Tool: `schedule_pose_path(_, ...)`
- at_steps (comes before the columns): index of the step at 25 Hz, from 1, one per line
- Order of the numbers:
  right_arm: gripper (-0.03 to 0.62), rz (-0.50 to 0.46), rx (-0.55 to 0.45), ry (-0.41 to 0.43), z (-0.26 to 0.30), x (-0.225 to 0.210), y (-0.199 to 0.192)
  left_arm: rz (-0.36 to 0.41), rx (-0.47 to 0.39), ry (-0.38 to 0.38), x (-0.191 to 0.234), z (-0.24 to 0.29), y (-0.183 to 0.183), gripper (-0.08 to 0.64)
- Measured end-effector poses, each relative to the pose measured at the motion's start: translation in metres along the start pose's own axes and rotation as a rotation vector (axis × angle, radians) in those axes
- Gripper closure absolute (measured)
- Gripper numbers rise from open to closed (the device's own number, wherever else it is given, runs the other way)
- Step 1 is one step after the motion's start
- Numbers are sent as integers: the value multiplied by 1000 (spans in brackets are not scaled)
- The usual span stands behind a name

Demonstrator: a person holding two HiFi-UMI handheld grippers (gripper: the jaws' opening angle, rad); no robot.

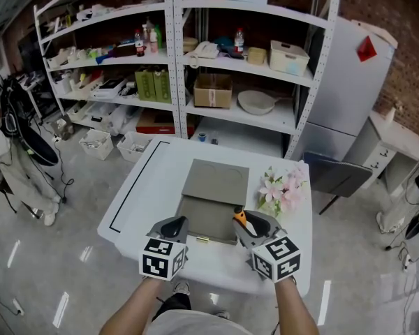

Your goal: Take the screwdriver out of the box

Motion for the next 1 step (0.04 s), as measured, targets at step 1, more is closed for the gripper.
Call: schedule_pose_path(1,474,-1,1,0,0,0,0,1,1,-1,0,0,0,555)
Point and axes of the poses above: the fingertips, and each gripper's own axes: z forward along the fingers, x to its left, y out of its top, the point moved 5 cm from there along -z, backward along the fingers, and after that the axes turned 1 degree about x, right-handed, at the moved point
